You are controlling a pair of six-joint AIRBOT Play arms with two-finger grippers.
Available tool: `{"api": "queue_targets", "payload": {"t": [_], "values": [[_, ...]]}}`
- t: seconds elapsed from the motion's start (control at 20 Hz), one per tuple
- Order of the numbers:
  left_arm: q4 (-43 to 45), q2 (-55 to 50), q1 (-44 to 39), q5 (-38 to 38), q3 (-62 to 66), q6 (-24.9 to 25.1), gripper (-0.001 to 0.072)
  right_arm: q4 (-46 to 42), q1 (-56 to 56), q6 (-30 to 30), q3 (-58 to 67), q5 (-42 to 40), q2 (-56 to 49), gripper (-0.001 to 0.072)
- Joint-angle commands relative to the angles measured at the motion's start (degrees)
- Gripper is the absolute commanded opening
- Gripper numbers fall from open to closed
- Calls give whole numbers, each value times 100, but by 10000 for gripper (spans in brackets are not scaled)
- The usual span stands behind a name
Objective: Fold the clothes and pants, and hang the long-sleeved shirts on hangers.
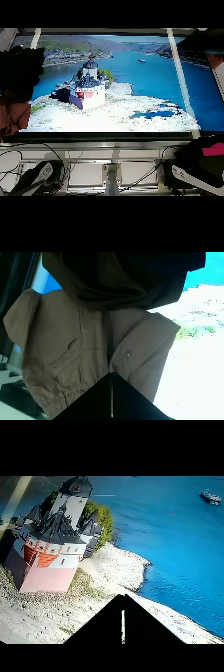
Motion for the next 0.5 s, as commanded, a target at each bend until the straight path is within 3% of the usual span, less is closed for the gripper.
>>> {"api": "queue_targets", "payload": {"t": [0.0,0.1,0.15,0.25,0.45], "values": [[59,-74,7,-61,-11,-2,28,0,7,2,-2,2,2,12],[116,-142,7,-223,-11,-28,45,0,7,2,-2,2,2,12],[238,-190,7,-363,-13,-151,160,0,7,2,-2,2,2,12],[586,-358,76,-688,-13,-658,611,0,7,2,-2,2,2,12],[627,-660,640,-946,-232,-1314,626,0,7,2,-2,4,2,12]]}}
